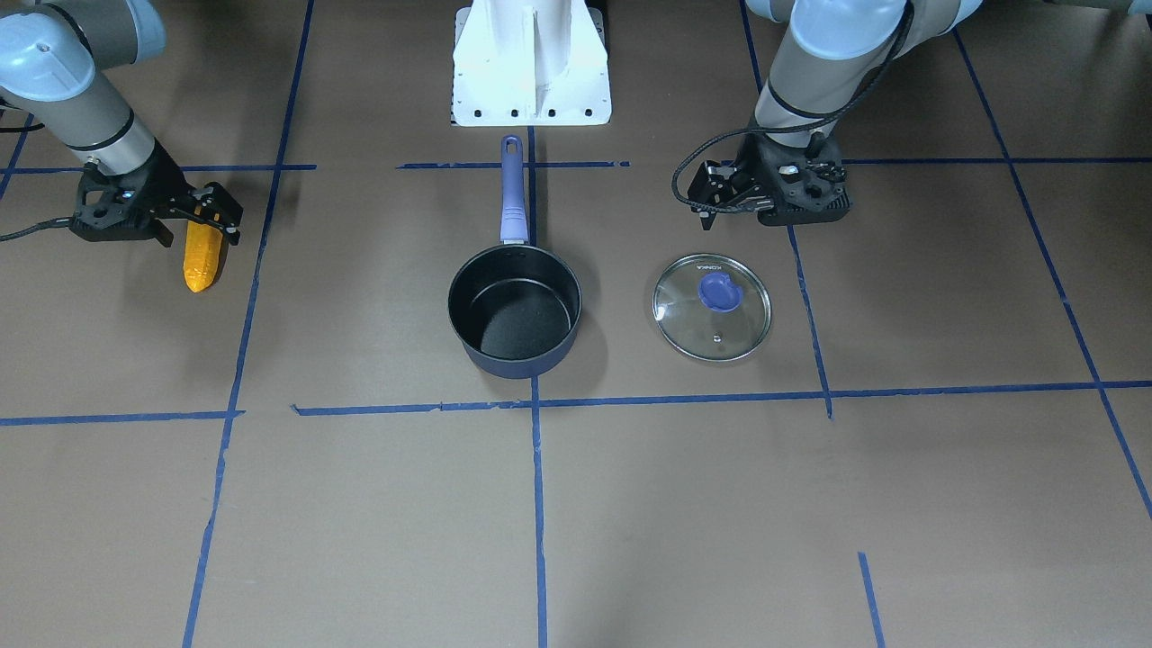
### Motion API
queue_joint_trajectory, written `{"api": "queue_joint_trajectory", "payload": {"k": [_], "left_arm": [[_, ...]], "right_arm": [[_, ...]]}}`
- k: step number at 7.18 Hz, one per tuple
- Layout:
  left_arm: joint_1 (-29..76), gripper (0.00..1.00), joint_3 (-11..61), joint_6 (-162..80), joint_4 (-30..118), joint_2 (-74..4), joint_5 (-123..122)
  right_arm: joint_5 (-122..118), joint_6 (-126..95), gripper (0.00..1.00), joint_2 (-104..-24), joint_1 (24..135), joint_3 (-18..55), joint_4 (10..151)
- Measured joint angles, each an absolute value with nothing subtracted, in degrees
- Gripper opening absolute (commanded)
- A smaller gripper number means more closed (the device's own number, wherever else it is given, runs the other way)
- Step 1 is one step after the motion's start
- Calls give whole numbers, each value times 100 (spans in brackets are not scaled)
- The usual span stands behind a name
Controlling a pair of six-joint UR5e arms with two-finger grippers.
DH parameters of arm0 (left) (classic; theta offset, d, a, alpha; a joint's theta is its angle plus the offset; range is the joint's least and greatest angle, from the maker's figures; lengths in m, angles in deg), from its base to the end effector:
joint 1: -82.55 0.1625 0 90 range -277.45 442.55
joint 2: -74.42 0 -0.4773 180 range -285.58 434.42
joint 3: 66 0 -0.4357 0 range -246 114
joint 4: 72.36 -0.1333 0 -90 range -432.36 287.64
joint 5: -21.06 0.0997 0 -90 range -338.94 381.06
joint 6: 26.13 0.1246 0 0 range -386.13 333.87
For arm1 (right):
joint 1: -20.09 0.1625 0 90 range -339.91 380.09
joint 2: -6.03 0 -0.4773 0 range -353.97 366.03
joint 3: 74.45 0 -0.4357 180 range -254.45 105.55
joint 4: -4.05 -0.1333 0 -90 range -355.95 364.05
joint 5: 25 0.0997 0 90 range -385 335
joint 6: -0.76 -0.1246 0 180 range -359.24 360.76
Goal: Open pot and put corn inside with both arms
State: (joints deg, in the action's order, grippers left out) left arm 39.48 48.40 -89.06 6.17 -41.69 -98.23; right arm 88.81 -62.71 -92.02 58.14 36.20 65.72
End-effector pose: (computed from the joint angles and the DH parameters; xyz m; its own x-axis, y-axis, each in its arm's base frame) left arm 0.4130 -0.4851 0.2765 0.6738 -0.0866 -0.7338 0.0717 0.9961 -0.0517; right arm -0.3492 -0.3787 0.5609 0.6911 0.0220 0.7224 -0.0524 0.9984 0.0197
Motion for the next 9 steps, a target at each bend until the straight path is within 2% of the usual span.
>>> {"api": "queue_joint_trajectory", "payload": {"k": [2, 3, 4, 5, 7, 9], "left_arm": [[3691, 100, 4904, -8902, 605, -4199, -10036], [3623, 100, 4924, -8902, 604, -4194, -10063], [3576, 100, 4944, -8901, 604, -4183, -10071], [3527, 100, 4976, -8901, 601, -4165, -10075], [3404, 100, 5048, -8865, 484, -4148, -10076], [3170, 100, 5208, -8440, 25, -4164, -10076]], "right_arm": [[8765, -6277, 99, -9218, 5645, 3476, 6566], [8736, -6278, 86, -9219, 5617, 3413, 6566], [8718, -6283, 48, -9219, 5609, 3365, 6566], [8705, -6287, 26, -9218, 5607, 3327, 6564], [8704, -6272, 4, -9220, 5614, 3306, 6558], [8729, -6253, 2, -9213, 5670, 3412, 6569]]}}
